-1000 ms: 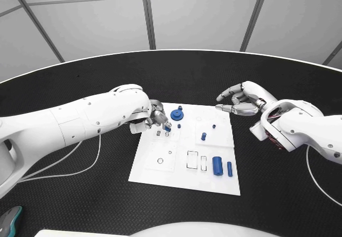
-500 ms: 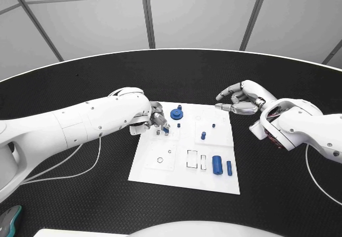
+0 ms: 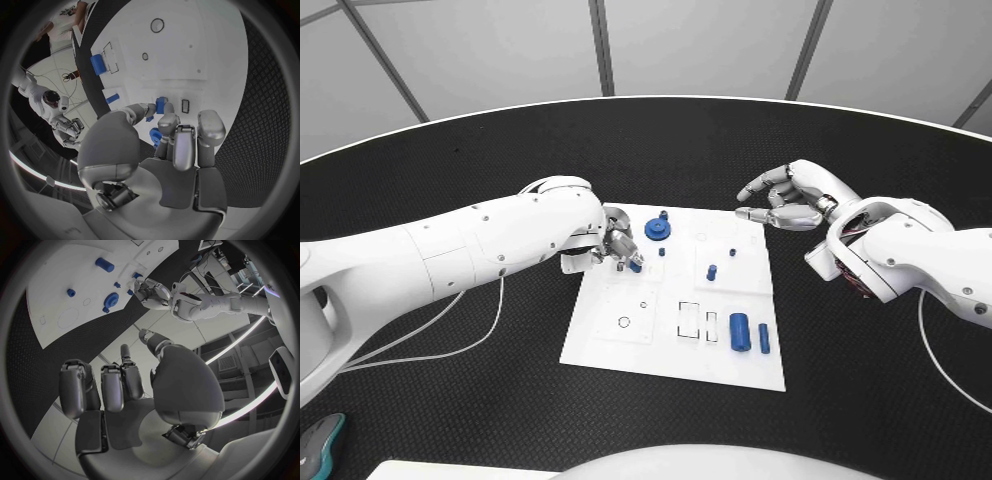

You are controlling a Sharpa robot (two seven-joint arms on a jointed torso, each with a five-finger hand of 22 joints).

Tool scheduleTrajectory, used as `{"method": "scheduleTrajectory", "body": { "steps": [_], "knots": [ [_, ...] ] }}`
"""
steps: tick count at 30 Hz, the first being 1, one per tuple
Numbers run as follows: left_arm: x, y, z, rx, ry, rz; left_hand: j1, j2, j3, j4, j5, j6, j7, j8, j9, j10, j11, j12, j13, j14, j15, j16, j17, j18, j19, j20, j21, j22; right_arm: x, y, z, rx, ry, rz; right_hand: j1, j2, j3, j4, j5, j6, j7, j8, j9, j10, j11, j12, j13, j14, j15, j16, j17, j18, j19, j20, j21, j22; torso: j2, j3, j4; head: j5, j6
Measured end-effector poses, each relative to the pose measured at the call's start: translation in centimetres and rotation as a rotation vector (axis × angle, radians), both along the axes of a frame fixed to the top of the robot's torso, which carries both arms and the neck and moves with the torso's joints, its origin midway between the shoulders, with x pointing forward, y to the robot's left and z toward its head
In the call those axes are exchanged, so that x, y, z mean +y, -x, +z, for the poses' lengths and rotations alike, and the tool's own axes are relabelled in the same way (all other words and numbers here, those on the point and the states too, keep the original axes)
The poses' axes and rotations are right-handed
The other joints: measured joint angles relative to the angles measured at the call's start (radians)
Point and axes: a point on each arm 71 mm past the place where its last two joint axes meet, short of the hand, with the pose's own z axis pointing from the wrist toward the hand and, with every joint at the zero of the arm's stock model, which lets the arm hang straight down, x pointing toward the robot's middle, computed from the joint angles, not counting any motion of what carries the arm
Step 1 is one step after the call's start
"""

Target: Assemble the parts on the task board

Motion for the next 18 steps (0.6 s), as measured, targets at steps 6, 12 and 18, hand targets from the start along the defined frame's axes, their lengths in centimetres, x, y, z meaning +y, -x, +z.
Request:
{"method": "scheduleTrajectory", "body": {
  "steps": [6,12,18],
  "knots": [
    [-0.01,-0.01,-0.04,0.005,-0.004,-0.001,0.000,0.000,0.000,0.000,0.000,0.000,0.000,0.000,0.000,0.000,0.000,0.000,0.000,0.000,0.000,0.000,0.000,0.000,0.000,0.000,0.000,0.000,-0.01,0.01,0.00,0.000,0.000,0.000,0.000,0.000,0.000,0.000,0.005,-0.004,0.004,0.000,0.000,0.000,0.000,0.000,0.000,0.000,0.000,0.000,0.000,0.000,0.000,0.000,0.000,0.000,-0.001,0.0007,-0.0002,-0.001,-0.001],
    [0.06,-0.14,-0.01,-0.002,-0.002,0.008,0.000,0.000,0.000,0.000,0.000,0.001,0.002,0.000,0.000,0.007,0.000,0.000,0.002,0.000,0.000,0.000,0.000,0.000,0.000,0.000,0.000,0.000,0.00,0.01,0.00,0.000,0.000,0.000,0.000,0.000,0.000,0.000,0.005,-0.004,0.004,0.000,0.000,0.000,0.000,0.000,0.000,0.000,0.000,0.000,0.000,0.000,0.000,0.000,0.000,0.000,-0.002,0.0007,-0.0002,-0.001,0.000],
    [0.12,-0.29,0.04,-0.013,0.002,0.020,0.000,0.000,0.000,0.000,0.000,0.002,0.002,-0.003,-0.001,0.007,0.000,0.000,0.002,0.000,0.000,0.000,0.000,0.000,0.000,0.000,0.000,0.000,0.01,0.01,0.01,-0.001,0.000,0.000,0.000,0.000,0.000,0.000,0.005,-0.004,0.004,0.000,0.000,0.000,0.000,0.000,0.000,0.000,0.000,0.000,0.000,0.000,0.000,0.000,0.000,0.000,-0.002,0.0006,-0.0004,-0.001,0.001]
  ]
}}
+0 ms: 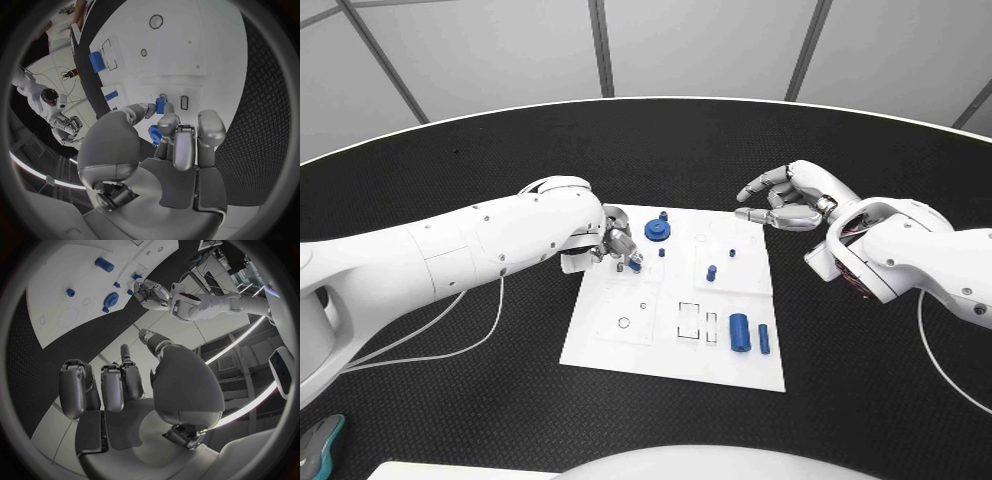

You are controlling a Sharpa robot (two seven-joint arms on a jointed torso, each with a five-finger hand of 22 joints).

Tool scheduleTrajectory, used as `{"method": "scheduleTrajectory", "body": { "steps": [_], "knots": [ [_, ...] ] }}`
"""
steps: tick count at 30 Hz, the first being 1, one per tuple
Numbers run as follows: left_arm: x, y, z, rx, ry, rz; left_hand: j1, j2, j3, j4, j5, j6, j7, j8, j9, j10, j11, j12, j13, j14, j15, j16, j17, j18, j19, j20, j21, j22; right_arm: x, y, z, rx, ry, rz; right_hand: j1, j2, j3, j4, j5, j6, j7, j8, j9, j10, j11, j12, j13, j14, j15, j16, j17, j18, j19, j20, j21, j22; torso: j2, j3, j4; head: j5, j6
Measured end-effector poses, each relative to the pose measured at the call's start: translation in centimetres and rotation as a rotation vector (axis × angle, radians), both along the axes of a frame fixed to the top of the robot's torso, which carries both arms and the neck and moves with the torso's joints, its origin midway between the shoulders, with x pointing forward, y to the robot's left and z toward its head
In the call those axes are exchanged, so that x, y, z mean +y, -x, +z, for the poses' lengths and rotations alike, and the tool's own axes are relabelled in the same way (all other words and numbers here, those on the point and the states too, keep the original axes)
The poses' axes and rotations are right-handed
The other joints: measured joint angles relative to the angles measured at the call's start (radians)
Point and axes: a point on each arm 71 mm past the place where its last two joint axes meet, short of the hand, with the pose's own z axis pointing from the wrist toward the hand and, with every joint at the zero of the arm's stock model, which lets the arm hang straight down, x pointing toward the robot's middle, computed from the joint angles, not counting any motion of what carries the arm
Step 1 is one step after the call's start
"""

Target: Assemble the parts on the task board

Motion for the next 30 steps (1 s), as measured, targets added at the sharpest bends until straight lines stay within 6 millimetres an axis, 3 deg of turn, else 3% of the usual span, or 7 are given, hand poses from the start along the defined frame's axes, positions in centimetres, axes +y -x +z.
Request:
{"method": "scheduleTrajectory", "body": {
  "steps": [30],
  "knots": [
    [-0.28,0.14,-0.07,0.009,-0.007,-0.008,-0.004,-0.003,0.000,0.000,0.005,0.004,-0.003,-0.005,0.000,0.002,-0.001,0.004,0.003,0.000,0.000,0.000,0.000,0.000,0.000,0.000,0.000,0.002,0.01,-0.01,-0.02,0.001,0.001,0.001,0.000,0.000,0.000,0.006,0.000,0.000,0.000,0.004,0.001,0.000,0.000,0.000,0.001,0.000,0.000,0.000,0.000,0.000,0.000,0.000,0.000,0.000,0.001,-0.0003,-0.0001,0.002,-0.006]
  ]
}}
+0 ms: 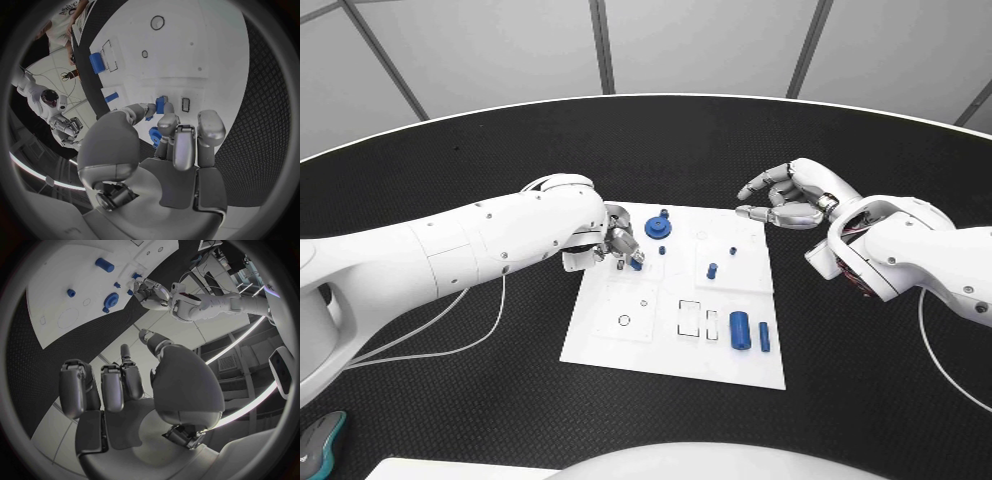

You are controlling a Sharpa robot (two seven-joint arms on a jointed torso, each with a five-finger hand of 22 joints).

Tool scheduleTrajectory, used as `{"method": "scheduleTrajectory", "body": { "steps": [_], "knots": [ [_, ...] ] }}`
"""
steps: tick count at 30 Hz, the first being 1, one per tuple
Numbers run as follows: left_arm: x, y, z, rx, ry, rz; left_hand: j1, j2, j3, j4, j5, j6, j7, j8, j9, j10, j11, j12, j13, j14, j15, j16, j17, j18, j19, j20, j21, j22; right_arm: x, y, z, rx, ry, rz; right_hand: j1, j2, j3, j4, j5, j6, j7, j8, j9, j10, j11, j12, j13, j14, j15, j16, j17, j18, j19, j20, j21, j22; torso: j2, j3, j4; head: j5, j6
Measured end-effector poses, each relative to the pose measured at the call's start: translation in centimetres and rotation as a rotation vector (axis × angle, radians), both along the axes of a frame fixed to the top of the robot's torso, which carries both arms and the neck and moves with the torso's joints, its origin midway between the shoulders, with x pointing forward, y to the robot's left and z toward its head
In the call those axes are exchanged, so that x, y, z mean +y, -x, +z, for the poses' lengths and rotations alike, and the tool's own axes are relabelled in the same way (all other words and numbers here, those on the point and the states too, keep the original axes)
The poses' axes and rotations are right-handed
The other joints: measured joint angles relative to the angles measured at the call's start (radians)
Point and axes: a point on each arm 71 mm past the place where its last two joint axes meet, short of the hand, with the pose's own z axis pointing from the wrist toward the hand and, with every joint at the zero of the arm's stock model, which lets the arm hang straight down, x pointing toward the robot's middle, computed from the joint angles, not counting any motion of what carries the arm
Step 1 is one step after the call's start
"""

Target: Assemble the parts on the task board

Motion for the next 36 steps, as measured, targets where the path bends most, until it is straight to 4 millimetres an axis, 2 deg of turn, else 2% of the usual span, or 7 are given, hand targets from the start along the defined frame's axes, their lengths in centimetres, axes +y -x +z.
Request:
{"method": "scheduleTrajectory", "body": {
  "steps": [36],
  "knots": [
    [-0.18,0.07,-0.28,0.030,-0.031,-0.010,0.006,0.001,-0.003,-0.003,0.007,0.001,0.002,0.000,0.002,0.004,0.000,0.000,0.001,0.000,0.000,0.000,0.000,0.000,0.003,-0.003,0.006,0.005,-0.02,-0.01,-0.03,0.003,0.001,0.000,0.000,0.000,0.000,0.000,0.000,0.000,0.000,0.000,0.000,0.000,0.000,0.000,0.000,0.000,0.000,0.000,0.000,0.000,0.000,0.000,0.000,0.000,0.000,0.0003,-0.0006,0.001,-0.009]
  ]
}}
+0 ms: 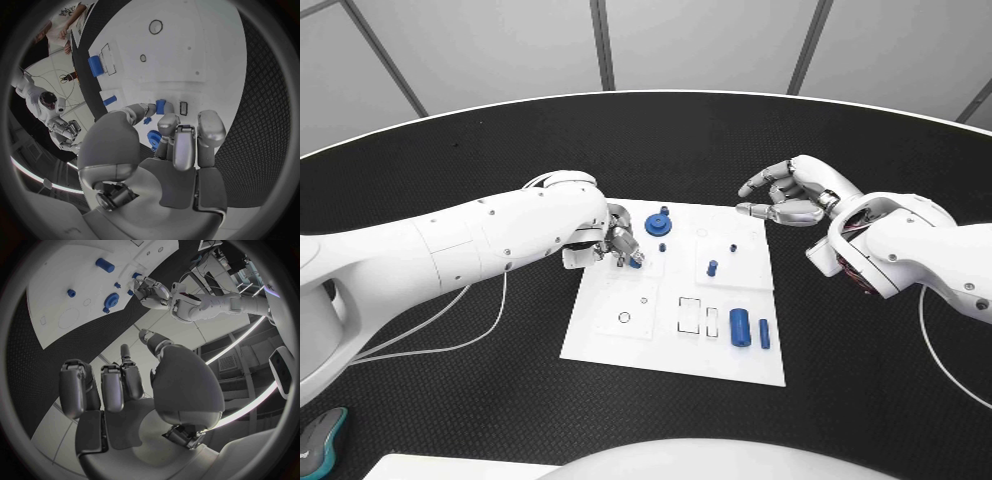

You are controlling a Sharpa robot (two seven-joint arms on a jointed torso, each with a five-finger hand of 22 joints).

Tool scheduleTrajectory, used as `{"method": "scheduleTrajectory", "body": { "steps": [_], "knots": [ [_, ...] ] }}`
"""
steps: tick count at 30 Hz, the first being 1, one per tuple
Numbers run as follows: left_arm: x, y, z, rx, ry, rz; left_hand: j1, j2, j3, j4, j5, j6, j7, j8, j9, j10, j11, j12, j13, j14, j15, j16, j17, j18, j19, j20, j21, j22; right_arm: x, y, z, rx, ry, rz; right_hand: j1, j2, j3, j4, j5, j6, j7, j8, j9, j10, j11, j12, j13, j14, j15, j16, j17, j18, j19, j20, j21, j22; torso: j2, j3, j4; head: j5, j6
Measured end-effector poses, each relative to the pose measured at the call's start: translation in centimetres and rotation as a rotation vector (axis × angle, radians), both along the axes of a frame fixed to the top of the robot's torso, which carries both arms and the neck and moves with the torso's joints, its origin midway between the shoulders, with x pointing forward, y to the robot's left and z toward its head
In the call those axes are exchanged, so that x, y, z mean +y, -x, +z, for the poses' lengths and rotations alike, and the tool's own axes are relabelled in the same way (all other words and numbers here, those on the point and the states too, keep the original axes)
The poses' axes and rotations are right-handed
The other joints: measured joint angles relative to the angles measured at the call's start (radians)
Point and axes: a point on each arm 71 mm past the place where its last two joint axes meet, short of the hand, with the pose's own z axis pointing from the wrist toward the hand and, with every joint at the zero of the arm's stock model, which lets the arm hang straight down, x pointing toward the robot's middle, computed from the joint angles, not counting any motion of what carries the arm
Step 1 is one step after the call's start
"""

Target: Assemble the parts on the task board

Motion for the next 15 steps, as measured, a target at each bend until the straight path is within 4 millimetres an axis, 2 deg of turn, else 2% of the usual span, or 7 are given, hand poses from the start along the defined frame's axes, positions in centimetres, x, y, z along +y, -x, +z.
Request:
{"method": "scheduleTrajectory", "body": {
  "steps": [13,15],
  "knots": [
    [-0.22,-0.16,-0.30,0.001,-0.014,0.019,-0.002,-0.001,0.000,0.000,0.009,0.006,-0.002,0.001,0.002,0.007,-0.003,0.004,0.002,0.000,0.000,0.000,0.000,0.000,0.002,0.002,0.000,0.001,0.03,0.01,0.00,0.001,0.000,0.001,0.000,0.000,0.000,0.000,0.000,0.000,0.000,0.000,0.000,0.000,0.000,0.000,0.000,0.000,0.000,0.000,0.000,0.000,0.000,0.000,0.000,0.000,-0.001,0.0003,0.0006,-0.002,-0.005],
    [-0.28,-0.14,-0.37,0.003,-0.016,0.019,-0.007,0.004,0.003,0.003,0.009,0.006,-0.002,0.002,0.005,0.007,-0.003,0.004,-0.003,0.000,0.000,0.000,0.000,0.000,0.002,0.002,0.000,0.002,0.03,0.01,-0.01,0.001,0.000,0.001,0.000,0.000,0.000,0.000,0.000,0.000,0.000,0.004,0.000,0.000,0.000,0.000,0.000,0.000,0.000,0.000,0.000,0.000,0.000,0.000,0.000,0.000,-0.001,0.0003,0.0005,-0.002,-0.005]
  ]
}}
